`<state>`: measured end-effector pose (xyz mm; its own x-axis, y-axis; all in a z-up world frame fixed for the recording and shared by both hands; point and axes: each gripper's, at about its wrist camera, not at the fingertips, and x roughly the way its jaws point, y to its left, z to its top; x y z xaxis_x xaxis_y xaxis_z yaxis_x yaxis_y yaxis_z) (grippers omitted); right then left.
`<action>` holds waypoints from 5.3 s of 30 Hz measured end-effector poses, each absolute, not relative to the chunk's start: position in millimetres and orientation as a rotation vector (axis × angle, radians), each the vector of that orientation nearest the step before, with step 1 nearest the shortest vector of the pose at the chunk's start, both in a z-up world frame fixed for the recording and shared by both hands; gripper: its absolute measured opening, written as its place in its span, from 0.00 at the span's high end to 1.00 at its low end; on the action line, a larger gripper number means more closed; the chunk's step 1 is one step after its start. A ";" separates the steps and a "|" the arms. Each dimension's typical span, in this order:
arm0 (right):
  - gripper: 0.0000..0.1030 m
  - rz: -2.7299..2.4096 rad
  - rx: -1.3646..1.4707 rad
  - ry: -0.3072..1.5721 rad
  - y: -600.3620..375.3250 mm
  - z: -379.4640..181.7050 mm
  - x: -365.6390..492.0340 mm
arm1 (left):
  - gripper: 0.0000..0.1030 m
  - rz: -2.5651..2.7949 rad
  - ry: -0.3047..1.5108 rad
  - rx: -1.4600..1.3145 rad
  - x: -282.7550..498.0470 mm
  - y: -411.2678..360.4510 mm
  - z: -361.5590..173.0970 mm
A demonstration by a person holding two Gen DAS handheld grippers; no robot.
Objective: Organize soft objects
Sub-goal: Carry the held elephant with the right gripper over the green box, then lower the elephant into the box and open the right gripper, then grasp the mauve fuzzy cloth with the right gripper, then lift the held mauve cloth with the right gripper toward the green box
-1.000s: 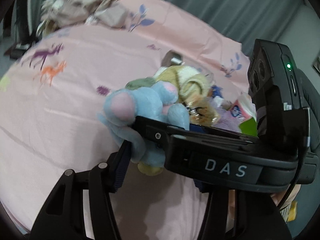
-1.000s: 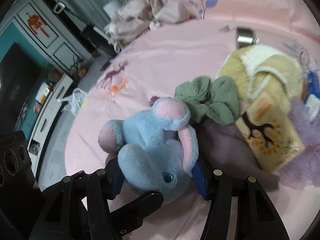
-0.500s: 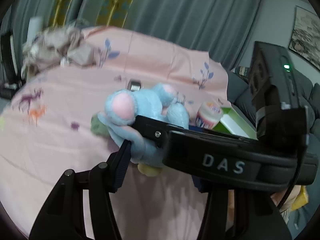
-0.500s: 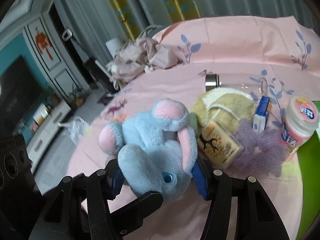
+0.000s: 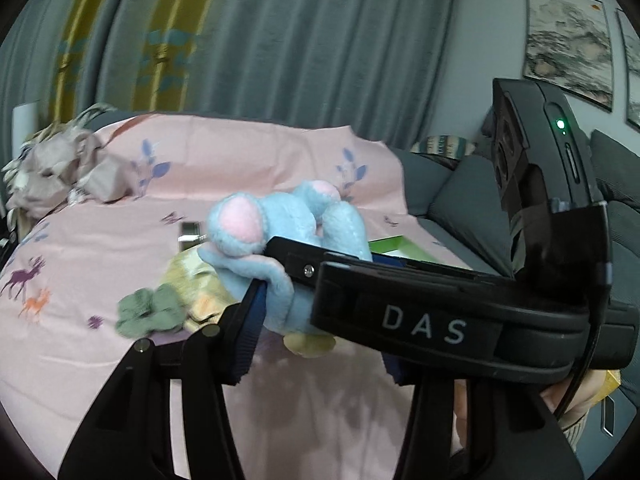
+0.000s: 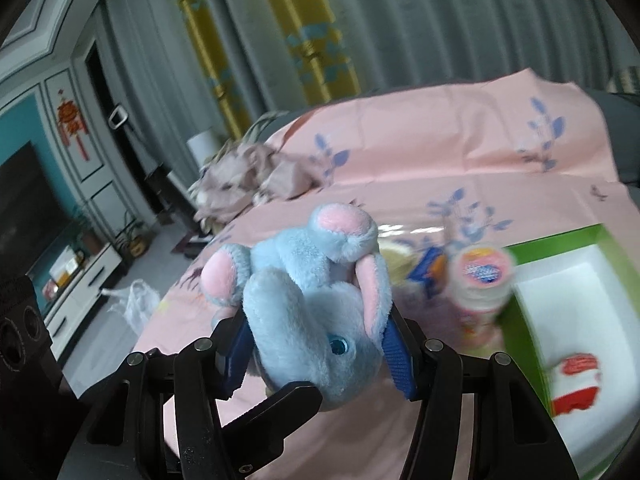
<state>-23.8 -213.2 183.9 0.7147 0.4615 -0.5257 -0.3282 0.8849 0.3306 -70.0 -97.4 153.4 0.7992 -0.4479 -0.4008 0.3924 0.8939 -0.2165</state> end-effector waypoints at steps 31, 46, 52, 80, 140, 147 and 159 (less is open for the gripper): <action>0.50 -0.031 0.472 0.755 -389.3 135.0 -13.1 | 0.59 -0.850 0.681 -0.121 -13.4 -260.8 119.9; 0.51 -0.123 0.581 0.753 -422.7 121.3 -12.8 | 0.58 -0.885 0.729 -0.101 0.3 -290.0 110.4; 0.51 -0.160 0.545 0.752 -418.5 124.4 -11.9 | 0.49 -0.850 0.771 -0.136 2.6 -281.6 108.5; 0.17 0.043 0.397 0.659 -333.7 170.1 -12.8 | 0.01 -0.302 0.735 -0.243 -9.2 -72.9 132.6; 0.86 0.697 0.261 0.767 -158.2 168.9 -28.9 | 0.01 0.122 0.895 -0.593 -15.6 119.4 60.6; 0.86 0.739 0.080 1.097 -102.4 89.0 -1.5 | 0.02 0.078 0.925 -0.586 -13.9 115.0 59.3; 0.69 0.691 0.072 1.226 -104.6 63.7 8.3 | 0.15 -0.025 1.010 -0.514 -23.4 97.9 54.9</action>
<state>8.3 -104.6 63.7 0.1626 0.5212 -0.8378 -0.4468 0.7960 0.4085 -23.4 97.9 54.9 0.5417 -0.2532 -0.8016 -0.2126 0.8813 -0.4221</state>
